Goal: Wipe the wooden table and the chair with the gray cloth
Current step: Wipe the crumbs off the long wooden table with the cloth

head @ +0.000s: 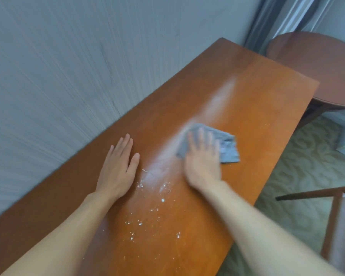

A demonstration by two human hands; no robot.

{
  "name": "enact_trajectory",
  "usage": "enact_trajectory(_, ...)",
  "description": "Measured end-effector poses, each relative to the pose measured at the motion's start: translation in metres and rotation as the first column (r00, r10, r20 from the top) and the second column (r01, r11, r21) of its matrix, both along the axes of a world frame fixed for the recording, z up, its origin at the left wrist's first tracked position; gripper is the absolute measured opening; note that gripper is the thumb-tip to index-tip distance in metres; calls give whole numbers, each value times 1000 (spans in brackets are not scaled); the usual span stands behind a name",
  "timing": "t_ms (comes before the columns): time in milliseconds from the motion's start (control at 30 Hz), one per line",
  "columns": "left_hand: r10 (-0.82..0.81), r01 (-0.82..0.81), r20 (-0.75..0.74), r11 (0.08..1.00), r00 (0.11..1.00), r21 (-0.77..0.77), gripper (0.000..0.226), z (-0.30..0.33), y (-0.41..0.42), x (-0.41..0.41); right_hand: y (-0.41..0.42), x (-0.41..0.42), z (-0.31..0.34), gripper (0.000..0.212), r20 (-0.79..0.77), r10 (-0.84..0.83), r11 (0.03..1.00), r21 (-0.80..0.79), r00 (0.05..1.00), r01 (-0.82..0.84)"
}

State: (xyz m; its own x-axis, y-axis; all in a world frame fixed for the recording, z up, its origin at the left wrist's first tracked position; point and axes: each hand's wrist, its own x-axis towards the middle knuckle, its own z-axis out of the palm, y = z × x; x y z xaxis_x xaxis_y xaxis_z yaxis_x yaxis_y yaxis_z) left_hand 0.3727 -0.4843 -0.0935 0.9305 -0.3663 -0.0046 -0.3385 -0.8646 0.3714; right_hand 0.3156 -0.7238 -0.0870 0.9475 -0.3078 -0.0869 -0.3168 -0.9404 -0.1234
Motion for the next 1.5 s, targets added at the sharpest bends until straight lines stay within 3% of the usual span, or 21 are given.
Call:
enact_trajectory(100, 16, -17, -41, 999, 999, -35, 72, -1, 0, 4, 105, -6, 1, 74, 20, 278, 956, 91, 960, -278)
enact_trajectory(233, 10, -10, -53, 1000, 999, -2, 73, -1, -2, 5, 131, -10, 2, 71, 4, 360, 928, 105, 933, -358)
enact_trajectory(433, 1, -1, -1, 1000, 1000, 20, 72, 0, -2, -1, 18, -4, -5, 65, 26, 51, 998, 38, 998, -52)
enact_trajectory(600, -11, 9, 29, 998, 1000, 64, 72, -1, -2, -3, -122, -26, -1, 61, -85, -264, 964, 17, 961, 266)
enact_trajectory(667, -8, 3, 55, 996, 998, 87, 74, -3, -2, -3, -130, -23, 2, 62, -140, -351, 931, 52, 926, 360)
enact_trajectory(733, -4, -3, 66, 995, 998, 96, 75, -4, -4, -4, -97, -19, 3, 64, -88, -421, 905, 31, 903, 425)
enact_trajectory(800, 2, -9, 70, 996, 998, 92, 75, -4, -5, -4, -29, -18, 2, 67, -28, -310, 950, 24, 950, 311)
enact_trajectory(867, 1, -6, 59, 996, 998, 86, 76, -3, -4, -2, 53, -26, 0, 73, 3, -85, 992, 89, 996, 85)
enact_trajectory(1000, 14, -19, 51, 995, 999, 101, 82, -6, -4, -1, 130, -29, 1, 69, -8, 184, 970, 162, 983, -180)
enact_trajectory(1167, 6, -14, 63, 991, 998, 131, 83, -4, -5, -1, 81, -25, 0, 63, 41, 274, 948, 155, 961, -277)
enact_trajectory(1400, 3, -16, 82, 988, 997, 156, 79, 3, -7, -6, -79, 10, -4, 64, 4, -18, 1000, -15, 1000, 18)
enact_trajectory(1500, 13, -29, 91, 984, 996, 175, 78, 4, -6, -6, -102, 31, -5, 63, -52, -110, 993, 34, 993, 112)
